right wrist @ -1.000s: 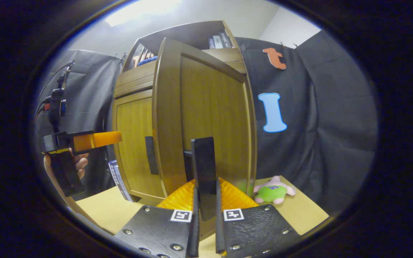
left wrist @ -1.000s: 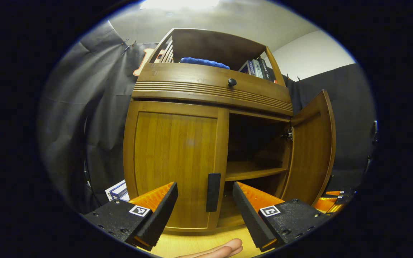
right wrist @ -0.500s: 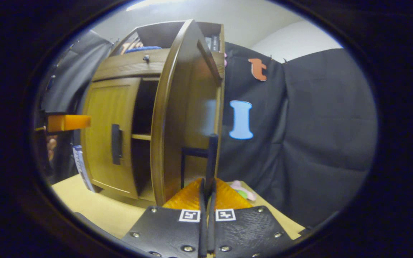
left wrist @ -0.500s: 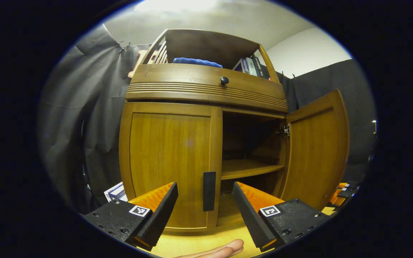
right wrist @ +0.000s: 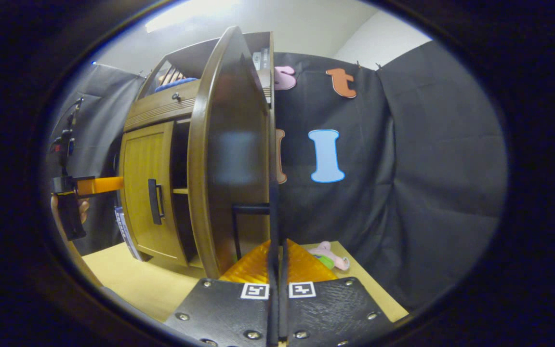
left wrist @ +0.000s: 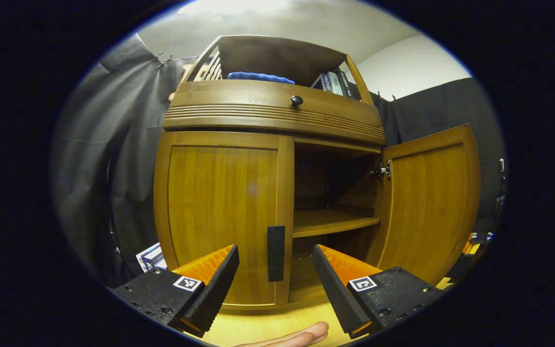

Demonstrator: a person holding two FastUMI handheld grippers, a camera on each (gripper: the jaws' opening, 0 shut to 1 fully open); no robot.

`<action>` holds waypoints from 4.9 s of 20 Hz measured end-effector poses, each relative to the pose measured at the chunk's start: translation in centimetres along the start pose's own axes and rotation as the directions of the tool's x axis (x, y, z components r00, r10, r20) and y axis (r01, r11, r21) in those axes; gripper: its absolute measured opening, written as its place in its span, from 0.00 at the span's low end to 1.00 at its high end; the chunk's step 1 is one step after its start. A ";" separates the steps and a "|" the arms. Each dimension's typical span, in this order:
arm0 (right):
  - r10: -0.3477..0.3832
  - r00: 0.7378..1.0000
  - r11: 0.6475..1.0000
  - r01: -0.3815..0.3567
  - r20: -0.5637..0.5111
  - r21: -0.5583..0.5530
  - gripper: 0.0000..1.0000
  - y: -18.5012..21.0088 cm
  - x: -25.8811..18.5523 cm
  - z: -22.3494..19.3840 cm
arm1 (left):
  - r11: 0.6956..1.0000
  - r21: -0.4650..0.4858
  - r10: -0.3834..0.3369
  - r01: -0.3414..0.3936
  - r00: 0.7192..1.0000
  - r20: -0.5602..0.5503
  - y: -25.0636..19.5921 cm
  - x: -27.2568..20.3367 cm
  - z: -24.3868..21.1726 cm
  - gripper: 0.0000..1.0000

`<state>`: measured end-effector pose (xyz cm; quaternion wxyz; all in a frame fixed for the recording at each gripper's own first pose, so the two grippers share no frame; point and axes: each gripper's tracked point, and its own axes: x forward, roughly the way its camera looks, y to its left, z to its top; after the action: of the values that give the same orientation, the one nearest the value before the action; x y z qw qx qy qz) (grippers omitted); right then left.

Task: Open the right door of the double-door shoe cabinet with the right hand, and open the left door with the left hand.

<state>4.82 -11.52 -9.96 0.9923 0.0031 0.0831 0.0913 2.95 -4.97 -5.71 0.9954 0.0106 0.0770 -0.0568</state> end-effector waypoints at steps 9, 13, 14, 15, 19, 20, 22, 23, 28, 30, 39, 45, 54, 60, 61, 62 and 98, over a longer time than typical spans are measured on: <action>0.107 0.994 0.994 -0.107 0.007 0.015 0.05 -1.7 0.4 0.0 | 0.999 -0.020 -0.032 0.032 0.999 0.004 -1.4 1.1 -0.7 0.95; 0.019 0.997 0.999 -0.017 0.070 -0.032 0.23 -2.8 -1.1 0.2 | 0.998 -0.036 -0.051 0.052 0.999 0.015 -1.6 2.1 -1.0 0.92; -0.018 0.995 0.999 0.021 0.093 -0.030 0.28 -3.3 -2.3 0.4 | 0.998 -0.039 -0.050 0.051 0.999 0.020 -1.6 2.6 -1.0 0.92; -0.052 0.990 0.998 0.054 0.129 -0.015 0.36 -4.0 -3.5 0.9 | 0.998 -0.040 -0.045 0.046 0.999 0.022 -1.5 3.2 -1.2 0.95; -0.097 0.971 0.984 0.060 0.219 0.170 0.88 -4.8 -6.9 3.3 | 0.997 -0.051 -0.053 0.052 0.998 -0.015 -1.7 5.9 -2.9 0.92; -0.117 0.967 0.979 0.074 0.226 0.189 0.99 -5.0 -7.5 3.7 | 0.997 -0.054 -0.056 0.055 0.998 -0.013 -1.8 6.6 -3.1 0.92; -0.200 0.948 0.972 0.161 0.246 0.170 0.99 -6.4 -8.6 4.6 | 0.996 -0.067 -0.056 0.057 0.998 0.019 -1.6 7.5 -2.9 0.92; -0.240 0.935 0.965 0.200 0.261 0.169 0.98 -6.5 -9.3 5.2 | 0.995 -0.080 -0.050 0.054 0.998 0.049 -1.6 8.2 -2.5 0.92; -0.173 0.919 0.980 0.126 0.355 0.151 0.98 -0.8 -12.2 8.4 | 0.998 -0.067 0.001 0.004 0.997 0.081 -0.3 10.5 -2.9 0.89; -0.175 0.918 0.982 0.137 0.357 0.128 0.98 0.2 -12.1 8.5 | 0.999 -0.051 0.014 -0.010 0.997 0.074 0.0 11.5 -3.7 0.85; -0.137 0.940 0.990 0.124 0.312 0.061 0.99 5.2 -10.2 6.6 | 1.000 -0.028 0.010 -0.008 0.999 0.051 0.8 12.9 -5.1 0.33; -0.126 0.964 0.992 0.120 0.233 0.039 0.98 6.4 -9.4 5.3 | 0.999 -0.054 -0.007 0.008 1.000 0.006 0.7 9.3 -5.1 0.33; -0.120 0.965 0.993 0.113 0.233 0.044 0.99 7.7 -10.5 6.2 | 0.990 -0.042 -0.133 0.132 0.990 -0.040 1.1 3.3 -5.0 0.30; -0.103 0.971 0.994 0.095 0.214 0.047 0.98 9.1 -9.6 5.4 | 0.980 -0.047 -0.195 0.191 0.978 -0.076 2.5 -1.1 -4.4 0.30; -0.106 0.972 0.994 0.098 0.210 0.049 0.98 9.2 -9.4 5.1 | 0.979 -0.057 -0.200 0.196 0.977 -0.078 2.6 -1.6 -4.4 0.29; -0.104 0.974 0.994 0.095 0.203 0.052 0.99 9.4 -9.3 4.9 | 0.978 -0.059 -0.205 0.201 0.976 -0.079 2.9 -2.0 -4.3 0.30; 0.002 0.978 0.998 -0.014 0.209 0.056 0.98 15.7 -9.0 5.3 | 0.987 0.065 0.150 -0.146 0.987 -0.053 22.8 -14.2 -2.2 0.10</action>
<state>-5.83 2.31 -2.96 0.9947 0.0413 -0.0190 0.0921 -8.69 19.37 -5.39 0.9934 0.0485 0.1028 0.0152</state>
